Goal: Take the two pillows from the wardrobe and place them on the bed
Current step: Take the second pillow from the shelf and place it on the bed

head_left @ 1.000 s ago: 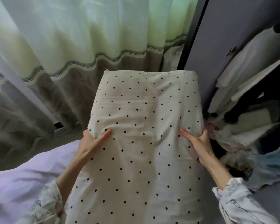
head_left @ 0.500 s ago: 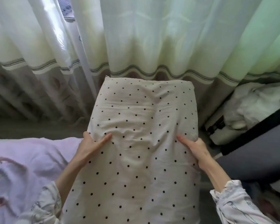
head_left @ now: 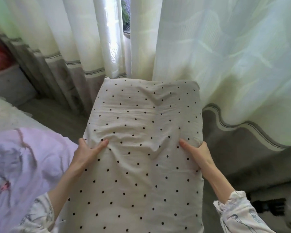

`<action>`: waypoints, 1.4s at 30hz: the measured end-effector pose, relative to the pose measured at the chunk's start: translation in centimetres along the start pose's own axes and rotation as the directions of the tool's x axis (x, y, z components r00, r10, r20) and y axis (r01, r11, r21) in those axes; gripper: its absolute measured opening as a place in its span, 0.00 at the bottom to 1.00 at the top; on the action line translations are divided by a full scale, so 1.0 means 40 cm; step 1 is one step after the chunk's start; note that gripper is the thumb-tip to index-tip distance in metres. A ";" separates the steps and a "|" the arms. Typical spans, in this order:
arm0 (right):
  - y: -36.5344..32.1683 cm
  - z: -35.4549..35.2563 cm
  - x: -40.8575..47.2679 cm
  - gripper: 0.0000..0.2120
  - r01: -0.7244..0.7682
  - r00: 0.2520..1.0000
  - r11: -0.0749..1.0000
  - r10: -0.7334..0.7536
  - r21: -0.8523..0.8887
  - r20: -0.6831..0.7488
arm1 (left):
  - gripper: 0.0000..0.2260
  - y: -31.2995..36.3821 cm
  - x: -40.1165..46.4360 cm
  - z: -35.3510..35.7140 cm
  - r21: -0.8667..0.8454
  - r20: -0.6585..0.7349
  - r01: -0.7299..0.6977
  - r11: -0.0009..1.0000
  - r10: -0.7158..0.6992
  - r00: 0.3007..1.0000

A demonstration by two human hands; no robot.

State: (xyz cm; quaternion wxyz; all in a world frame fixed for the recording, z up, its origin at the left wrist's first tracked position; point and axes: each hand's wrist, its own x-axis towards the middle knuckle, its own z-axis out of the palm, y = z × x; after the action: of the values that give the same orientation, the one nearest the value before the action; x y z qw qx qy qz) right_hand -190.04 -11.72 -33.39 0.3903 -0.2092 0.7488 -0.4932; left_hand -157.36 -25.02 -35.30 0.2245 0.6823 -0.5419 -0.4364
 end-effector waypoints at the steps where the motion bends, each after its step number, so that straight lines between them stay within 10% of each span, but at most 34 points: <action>1: -0.019 0.022 0.044 0.43 0.012 1.000 1.000 -0.012 -0.022 0.024 | 0.41 0.002 0.022 -0.002 -0.012 -0.024 0.022 1.000 -0.022 0.999; 19: -0.400 0.543 0.697 0.45 0.173 0.905 0.941 -0.036 -0.289 0.424 | 0.53 0.091 0.454 -0.043 -0.355 -0.364 0.219 0.909 -0.350 0.863; 42: -0.763 1.494 0.977 0.30 0.404 0.349 0.904 -0.007 -0.144 0.937 | 0.44 0.153 0.803 -0.320 -0.672 -0.687 0.169 0.722 -0.692 0.222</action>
State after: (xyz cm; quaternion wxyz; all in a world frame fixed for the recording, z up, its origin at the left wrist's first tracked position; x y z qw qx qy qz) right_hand -168.71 -86.40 -33.11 0.6286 -0.6075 0.4445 -0.1955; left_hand -148.94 -59.12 -35.20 0.5022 0.8530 0.0205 -0.1407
